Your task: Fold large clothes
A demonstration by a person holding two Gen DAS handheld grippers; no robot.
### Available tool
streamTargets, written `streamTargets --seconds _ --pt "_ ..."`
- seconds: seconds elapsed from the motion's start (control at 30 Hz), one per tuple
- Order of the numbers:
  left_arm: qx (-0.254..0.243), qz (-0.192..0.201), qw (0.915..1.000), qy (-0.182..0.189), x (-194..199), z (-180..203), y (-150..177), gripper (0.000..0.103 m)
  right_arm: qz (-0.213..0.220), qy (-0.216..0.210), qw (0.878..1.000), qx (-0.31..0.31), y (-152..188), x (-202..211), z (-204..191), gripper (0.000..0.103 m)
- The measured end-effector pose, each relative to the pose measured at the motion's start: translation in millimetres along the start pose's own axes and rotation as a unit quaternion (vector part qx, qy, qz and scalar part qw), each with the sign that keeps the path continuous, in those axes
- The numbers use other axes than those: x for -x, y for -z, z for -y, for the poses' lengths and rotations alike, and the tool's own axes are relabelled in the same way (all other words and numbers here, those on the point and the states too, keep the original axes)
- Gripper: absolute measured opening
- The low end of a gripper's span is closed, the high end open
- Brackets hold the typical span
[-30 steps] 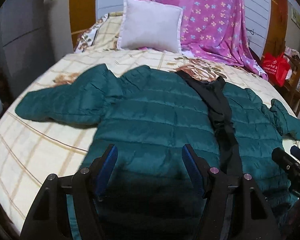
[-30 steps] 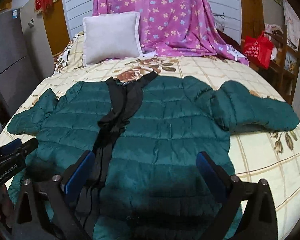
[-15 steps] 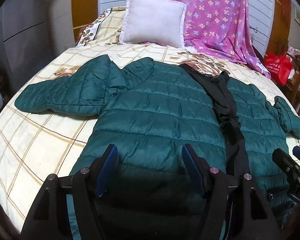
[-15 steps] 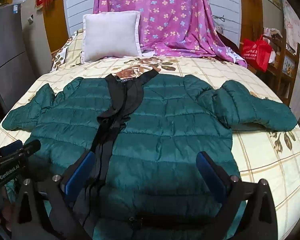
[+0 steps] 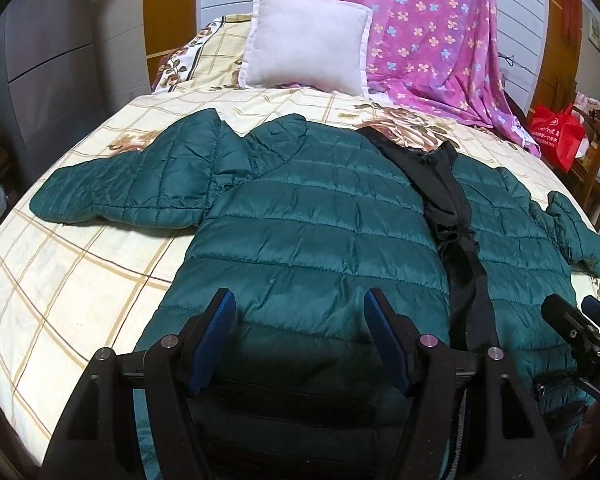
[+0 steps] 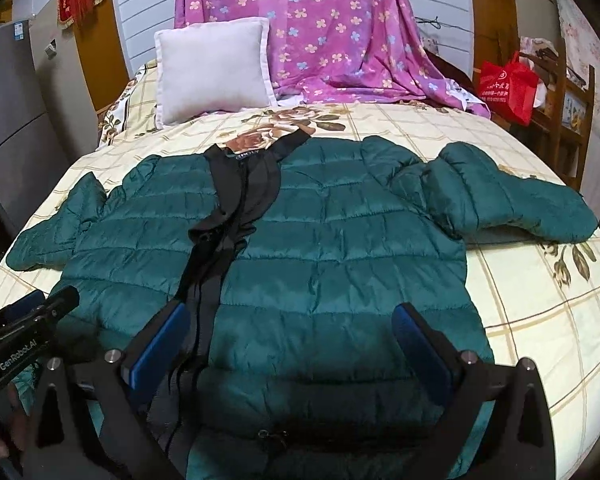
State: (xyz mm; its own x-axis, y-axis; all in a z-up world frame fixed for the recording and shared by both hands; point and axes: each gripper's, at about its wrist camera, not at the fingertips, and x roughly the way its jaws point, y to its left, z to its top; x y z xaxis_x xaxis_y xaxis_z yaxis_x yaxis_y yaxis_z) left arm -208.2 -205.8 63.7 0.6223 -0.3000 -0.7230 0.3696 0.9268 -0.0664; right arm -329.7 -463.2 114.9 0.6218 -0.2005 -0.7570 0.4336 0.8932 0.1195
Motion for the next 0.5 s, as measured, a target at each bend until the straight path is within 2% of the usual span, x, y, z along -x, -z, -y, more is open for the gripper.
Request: streamTargets --seconds 0.5 --pt "-0.007 0.003 1.0000 -0.003 1.5 2.0 1.6 0.043 0.000 0.007 1.000 0.009 4.7 -1.0 -5.5 0.102"
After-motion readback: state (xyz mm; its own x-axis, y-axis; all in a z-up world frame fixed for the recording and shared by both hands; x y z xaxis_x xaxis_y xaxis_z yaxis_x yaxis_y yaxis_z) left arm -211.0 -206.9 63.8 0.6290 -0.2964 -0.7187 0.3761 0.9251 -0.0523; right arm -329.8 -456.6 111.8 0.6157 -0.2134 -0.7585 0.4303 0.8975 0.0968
